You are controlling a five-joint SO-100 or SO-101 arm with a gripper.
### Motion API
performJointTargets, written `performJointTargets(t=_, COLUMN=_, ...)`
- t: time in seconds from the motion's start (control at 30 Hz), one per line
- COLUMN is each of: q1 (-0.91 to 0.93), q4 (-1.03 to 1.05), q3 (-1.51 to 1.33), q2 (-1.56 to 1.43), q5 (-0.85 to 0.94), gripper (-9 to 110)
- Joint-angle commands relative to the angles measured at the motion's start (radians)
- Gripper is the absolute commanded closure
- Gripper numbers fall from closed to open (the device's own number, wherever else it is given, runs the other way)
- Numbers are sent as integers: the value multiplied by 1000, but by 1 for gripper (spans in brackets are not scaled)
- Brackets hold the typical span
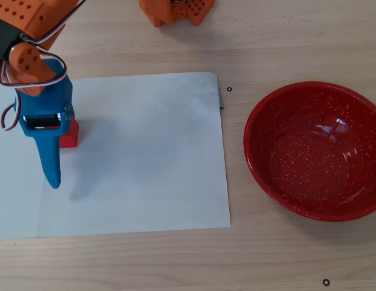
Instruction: Grasp the red cube and put it in the red bowl
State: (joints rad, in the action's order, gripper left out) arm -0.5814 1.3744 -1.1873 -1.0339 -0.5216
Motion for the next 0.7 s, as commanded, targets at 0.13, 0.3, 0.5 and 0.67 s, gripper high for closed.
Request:
performJointTargets(t=0.13, q1=-46, q4=6, q3=97, q2=-58, q5=-9, gripper=39)
performJointTargets(t=0.3, q1=-46, q4=2, q3=94, q2=-58, q5=-8, gripper=40)
performJointTargets(t=0.5, q1=-40, q4=3, q3=100, q2=-55, q5=-5, gripper=42)
performJointTargets(t=0.67, q1=-38, q4=5, q3=112, q2=-49, q5=-3, gripper=48)
